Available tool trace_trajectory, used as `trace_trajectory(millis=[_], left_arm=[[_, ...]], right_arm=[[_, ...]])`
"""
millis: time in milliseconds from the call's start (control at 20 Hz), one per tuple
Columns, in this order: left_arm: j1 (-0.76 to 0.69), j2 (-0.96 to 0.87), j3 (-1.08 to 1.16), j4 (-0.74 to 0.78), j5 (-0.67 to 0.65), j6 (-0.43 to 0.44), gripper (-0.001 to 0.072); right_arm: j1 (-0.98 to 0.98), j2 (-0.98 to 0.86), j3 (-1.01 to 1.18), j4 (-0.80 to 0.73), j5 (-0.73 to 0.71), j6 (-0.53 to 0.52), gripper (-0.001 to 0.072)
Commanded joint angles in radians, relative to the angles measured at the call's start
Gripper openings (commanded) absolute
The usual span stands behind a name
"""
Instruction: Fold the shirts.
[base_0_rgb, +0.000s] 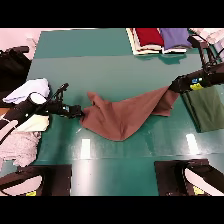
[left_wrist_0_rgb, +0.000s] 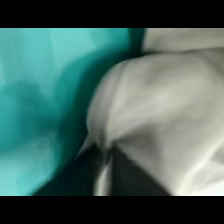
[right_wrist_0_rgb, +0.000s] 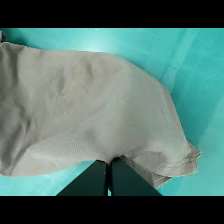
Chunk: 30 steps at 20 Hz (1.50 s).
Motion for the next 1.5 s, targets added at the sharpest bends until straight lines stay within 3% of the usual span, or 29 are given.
trace_trajectory(millis=[0, 150, 400, 600, 800, 950, 1050, 1250, 1450], left_arm=[[-0.006, 0.009, 0.105, 0.039, -0.06, 0.001, 0.0025], [-0.006, 0.127, 0.307, 0.222, -0.089, -0.107, 0.0025], [-0.006, 0.382, 0.734, 0.511, -0.115, -0.221, 0.0025], [-0.006, 0.517, 0.994, 0.527, -0.121, -0.242, 0.0025], [-0.006, 0.55, 1.136, 0.528, -0.126, -0.263, 0.0024], [-0.006, 0.533, 1.151, 0.565, -0.132, -0.274, 0.0024], [-0.006, 0.472, 1.147, 0.635, -0.229, -0.296, 0.0024], [-0.006, 0.229, 1.051, 0.689, -0.438, -0.292, 0.0026], [-0.006, -0.064, 0.851, 0.676, -0.337, -0.292, 0.0026]], right_arm=[[0.0, 0.009, 0.001, -0.008, -0.008, 0.0, 0.0016], [0.0, 0.06, 0.035, -0.026, -0.058, 0.0, 0.0016], [0.0, 0.1, 0.35, -0.089, -0.051, 0.0, 0.0016], [0.0, 0.139, 0.542, -0.117, -0.036, 0.001, 0.0016], [0.0, 0.127, 0.7, -0.212, 0.112, 0.052, 0.0016], [0.0, 0.057, 0.81, -0.242, 0.265, 0.069, 0.0015], [0.0, 0.0, 0.814, -0.242, 0.344, 0.076, 0.0015], [0.0, -0.123, 0.583, -0.234, 0.414, 0.097, 0.0016], [0.0, -0.303, 0.283, -0.236, 0.327, 0.087, 0.0017]])
